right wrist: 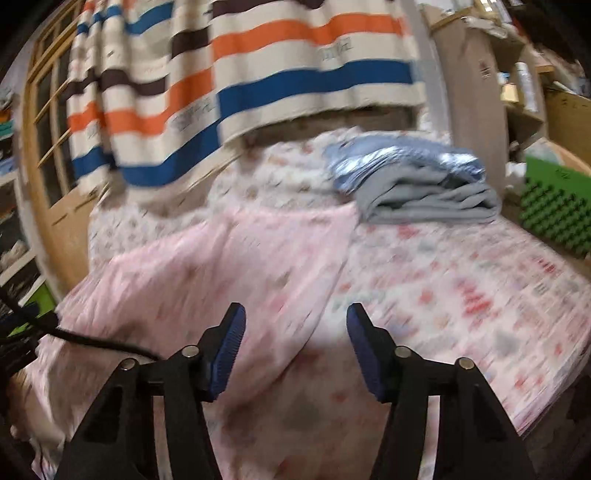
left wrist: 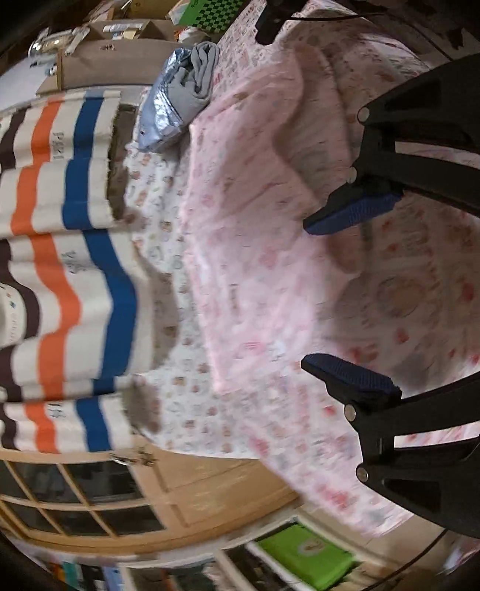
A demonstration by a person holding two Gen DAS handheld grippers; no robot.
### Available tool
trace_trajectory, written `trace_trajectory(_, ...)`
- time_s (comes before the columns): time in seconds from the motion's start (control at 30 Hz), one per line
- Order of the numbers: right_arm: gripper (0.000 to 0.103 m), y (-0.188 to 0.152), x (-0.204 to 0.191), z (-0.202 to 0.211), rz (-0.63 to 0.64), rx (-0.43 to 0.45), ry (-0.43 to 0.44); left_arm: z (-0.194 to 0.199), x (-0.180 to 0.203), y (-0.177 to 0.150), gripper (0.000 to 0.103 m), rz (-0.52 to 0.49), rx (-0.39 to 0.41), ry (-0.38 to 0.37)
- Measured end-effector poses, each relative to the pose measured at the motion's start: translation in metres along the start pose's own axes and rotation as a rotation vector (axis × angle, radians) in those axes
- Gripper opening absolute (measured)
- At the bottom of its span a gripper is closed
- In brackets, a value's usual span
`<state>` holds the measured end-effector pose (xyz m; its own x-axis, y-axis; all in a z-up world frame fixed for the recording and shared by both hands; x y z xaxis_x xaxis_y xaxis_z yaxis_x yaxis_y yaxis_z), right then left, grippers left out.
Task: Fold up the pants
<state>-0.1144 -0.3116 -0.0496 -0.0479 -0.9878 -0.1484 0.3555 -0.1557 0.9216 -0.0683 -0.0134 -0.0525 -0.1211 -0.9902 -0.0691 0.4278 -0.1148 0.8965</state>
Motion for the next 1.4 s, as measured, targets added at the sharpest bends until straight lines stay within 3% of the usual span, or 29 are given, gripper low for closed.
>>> trace_trajectory(0.17,0.058,-0.019,-0.023,0.003,0.055,-0.022,0.060,-0.011,0.003,-0.023,0.052,0.024,-0.049,0.026)
trace_trajectory(0.4,0.052,-0.034,-0.036,-0.017,0.175,-0.079,-0.036,-0.023,0.003,-0.028,0.051,0.023,-0.048,0.102)
trace_trajectory(0.43,0.048,-0.036,-0.035,-0.020,0.188,-0.089,-0.072,-0.022,0.002,-0.027,0.050,0.030,-0.041,0.117)
trace_trajectory(0.5,0.040,-0.036,-0.027,-0.019,0.159,-0.090,-0.105,-0.019,0.003,-0.028,0.049,0.028,-0.017,0.157)
trace_trajectory(0.6,0.040,-0.035,-0.020,-0.019,0.127,-0.101,-0.107,-0.019,0.003,-0.029,0.049,0.013,-0.004,0.203)
trace_trajectory(0.73,0.039,-0.026,-0.015,-0.005,0.108,-0.036,-0.144,-0.012,-0.005,-0.025,0.051,0.036,0.019,0.237)
trace_trajectory(0.87,0.039,-0.014,-0.009,0.007,0.057,-0.002,-0.150,0.001,-0.010,-0.023,0.053,0.041,0.041,0.238)
trace_trajectory(0.93,0.039,-0.023,-0.008,0.002,0.061,-0.035,-0.150,-0.002,-0.011,-0.031,0.053,0.040,0.017,0.231)
trace_trajectory(1.03,0.039,-0.039,-0.008,-0.003,0.050,-0.071,-0.126,-0.003,-0.013,-0.043,0.053,0.074,0.010,0.176)
trace_trajectory(1.17,0.040,-0.041,-0.020,0.007,0.167,-0.006,-0.113,0.006,-0.011,-0.043,0.053,0.047,0.053,0.093)
trace_trajectory(1.2,0.045,-0.042,-0.021,0.010,0.180,0.001,-0.103,0.009,-0.011,-0.044,0.057,0.050,0.062,0.085)
trace_trajectory(1.3,0.047,-0.042,-0.024,0.021,0.200,0.001,-0.078,0.024,-0.012,-0.044,0.061,0.067,0.097,0.045)
trace_trajectory(1.4,0.049,-0.035,-0.029,0.033,0.191,0.013,-0.035,0.040,-0.012,-0.040,0.073,0.054,0.157,0.088)
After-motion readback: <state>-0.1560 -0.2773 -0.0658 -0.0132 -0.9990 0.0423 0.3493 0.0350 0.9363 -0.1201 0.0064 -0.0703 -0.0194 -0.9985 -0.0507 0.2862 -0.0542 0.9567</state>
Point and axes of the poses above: each gripper's, at about its wrist camera, not at the fingertips, and z roughly against the way its jaws point, x to its right, y to its top, the point moved 4 cm from there along -z, roughly the way its jaws point, and after that the axes turned 7 degrees about x, right-handed, at the moved point
